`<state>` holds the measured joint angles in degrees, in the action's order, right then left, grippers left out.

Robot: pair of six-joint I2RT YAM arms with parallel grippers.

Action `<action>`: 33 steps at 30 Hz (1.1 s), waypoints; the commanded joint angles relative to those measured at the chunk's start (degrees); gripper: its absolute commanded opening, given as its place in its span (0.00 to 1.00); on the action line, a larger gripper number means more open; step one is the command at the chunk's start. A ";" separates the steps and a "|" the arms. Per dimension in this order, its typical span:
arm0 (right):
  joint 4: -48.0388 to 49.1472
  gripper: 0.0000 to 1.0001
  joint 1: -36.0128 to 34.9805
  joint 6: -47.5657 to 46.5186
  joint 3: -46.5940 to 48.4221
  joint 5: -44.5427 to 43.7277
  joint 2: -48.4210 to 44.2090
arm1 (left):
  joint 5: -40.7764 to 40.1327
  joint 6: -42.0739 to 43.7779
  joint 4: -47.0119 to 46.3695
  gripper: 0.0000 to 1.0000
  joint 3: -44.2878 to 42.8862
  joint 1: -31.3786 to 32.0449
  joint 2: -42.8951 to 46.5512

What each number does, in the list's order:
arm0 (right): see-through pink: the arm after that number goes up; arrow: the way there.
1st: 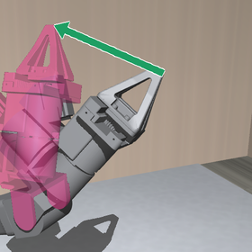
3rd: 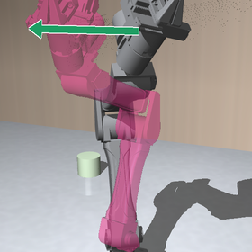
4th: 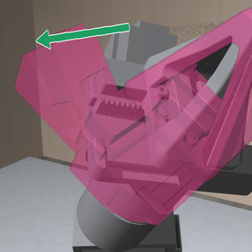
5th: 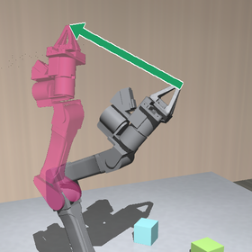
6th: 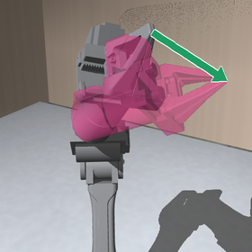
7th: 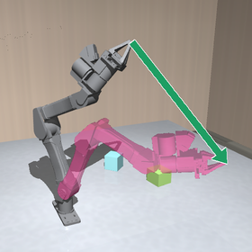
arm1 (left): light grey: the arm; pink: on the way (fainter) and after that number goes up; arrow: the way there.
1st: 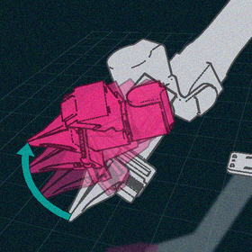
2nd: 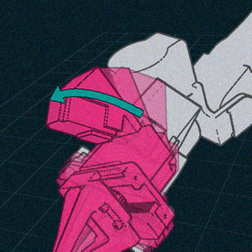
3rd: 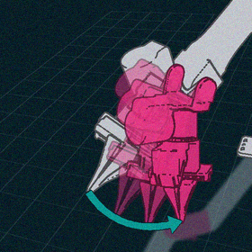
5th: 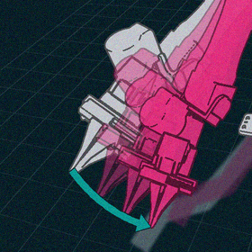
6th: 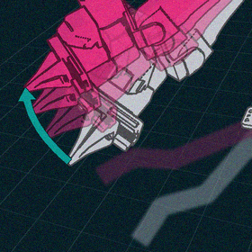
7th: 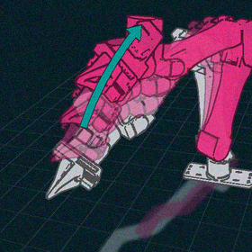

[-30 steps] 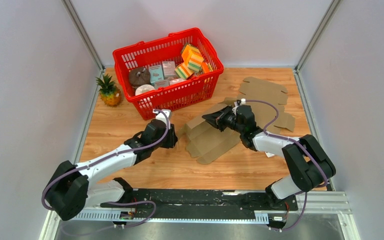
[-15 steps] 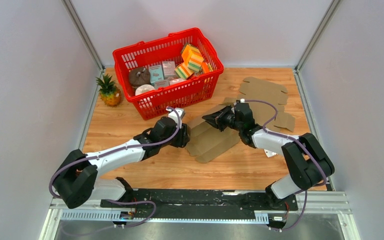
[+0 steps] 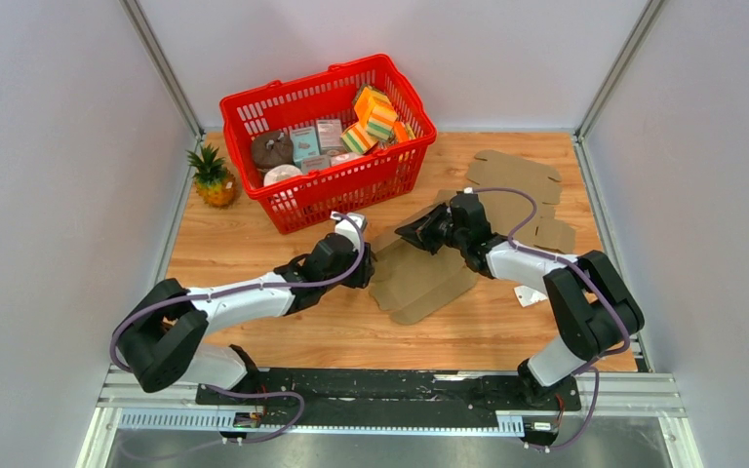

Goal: Fold the paper box

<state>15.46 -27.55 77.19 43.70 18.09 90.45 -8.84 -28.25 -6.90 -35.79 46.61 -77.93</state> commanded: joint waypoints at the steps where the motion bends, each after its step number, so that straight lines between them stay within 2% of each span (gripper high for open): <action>1: -3.86 0.04 0.13 -6.60 0.69 -1.39 -0.01 | -2.40 -1.11 -8.92 0.47 1.51 2.60 -0.73; 5: -1.85 0.05 0.13 -7.49 -1.24 -1.83 -0.37 | -6.44 -0.76 -11.47 0.48 2.48 5.68 -0.99; 6: 1.03 0.06 0.22 -7.75 -2.03 -1.83 -0.54 | -7.41 -0.67 -11.39 0.48 2.48 6.38 -0.91; 10: 2.46 0.06 0.48 -9.50 -4.06 -2.36 -1.33 | -12.85 -1.54 -9.19 0.49 1.95 8.15 -0.55; 14: 7.73 0.06 0.48 -7.14 -7.14 -0.52 -2.04 | -16.46 -2.16 -8.84 0.44 1.08 8.67 -1.78; 18: 7.47 0.07 0.83 -6.96 -7.49 0.11 -3.18 | -20.68 -1.02 -8.92 0.41 -0.86 10.42 -3.80; 22: 7.83 0.06 0.92 -4.95 -8.19 -0.07 -3.71 | -25.33 0.91 -9.72 0.47 -3.66 12.89 -7.22; 25: 6.43 0.06 0.92 -3.45 -8.20 -0.68 -4.23 | -29.20 2.40 -10.32 0.48 -5.68 14.82 -9.51; 27: 5.55 0.06 0.83 -2.66 -8.11 -1.21 -4.41 | -30.88 2.85 -10.33 0.45 -7.18 15.18 -10.83; 28: 5.28 0.06 0.92 -2.31 -8.02 -1.30 -4.41 | -32.97 2.41 -9.37 0.40 -9.45 15.09 -12.23; 33: 4.67 0.05 0.74 -0.46 -8.11 -1.30 -4.67 | -38.34 -2.24 -1.38 0.25 -14.65 15.53 -15.93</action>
<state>22.81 -26.30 75.57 36.36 16.45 87.53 -39.59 -27.86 -10.90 -45.58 61.91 -92.20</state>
